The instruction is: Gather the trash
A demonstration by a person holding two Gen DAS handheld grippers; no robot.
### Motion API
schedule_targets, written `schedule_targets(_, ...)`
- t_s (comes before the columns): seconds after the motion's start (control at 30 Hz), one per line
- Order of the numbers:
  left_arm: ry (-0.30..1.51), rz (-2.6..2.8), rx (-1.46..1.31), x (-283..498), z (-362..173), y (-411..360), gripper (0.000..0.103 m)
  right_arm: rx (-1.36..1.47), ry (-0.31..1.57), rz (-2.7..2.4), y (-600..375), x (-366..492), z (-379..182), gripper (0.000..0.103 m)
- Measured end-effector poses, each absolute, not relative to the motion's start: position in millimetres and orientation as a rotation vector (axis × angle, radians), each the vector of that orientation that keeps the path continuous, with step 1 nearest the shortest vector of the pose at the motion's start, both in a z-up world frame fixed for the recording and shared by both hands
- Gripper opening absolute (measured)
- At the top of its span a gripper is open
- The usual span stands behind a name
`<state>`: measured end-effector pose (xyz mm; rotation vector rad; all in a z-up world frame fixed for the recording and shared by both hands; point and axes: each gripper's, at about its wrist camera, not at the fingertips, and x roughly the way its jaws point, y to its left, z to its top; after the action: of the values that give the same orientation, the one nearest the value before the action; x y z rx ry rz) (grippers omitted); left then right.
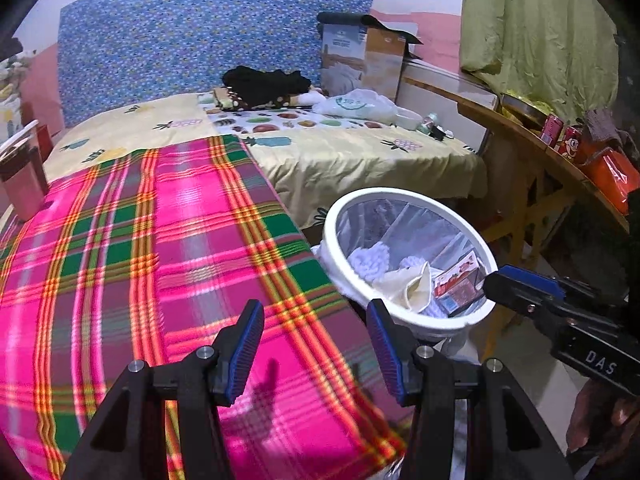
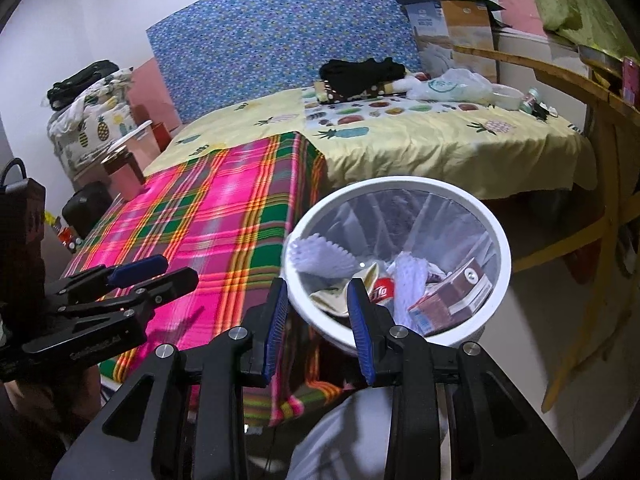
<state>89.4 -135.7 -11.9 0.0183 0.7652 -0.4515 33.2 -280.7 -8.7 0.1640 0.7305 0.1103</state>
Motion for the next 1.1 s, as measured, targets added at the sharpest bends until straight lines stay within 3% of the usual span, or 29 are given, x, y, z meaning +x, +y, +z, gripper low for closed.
schedule_targets(1.1, 0.736, -0.335, 0.012, 33.8, -6.0, -93.3, 0.053, 0.124, 0.712, 0.176, -244.9, 2.4, -7.5, 0.032)
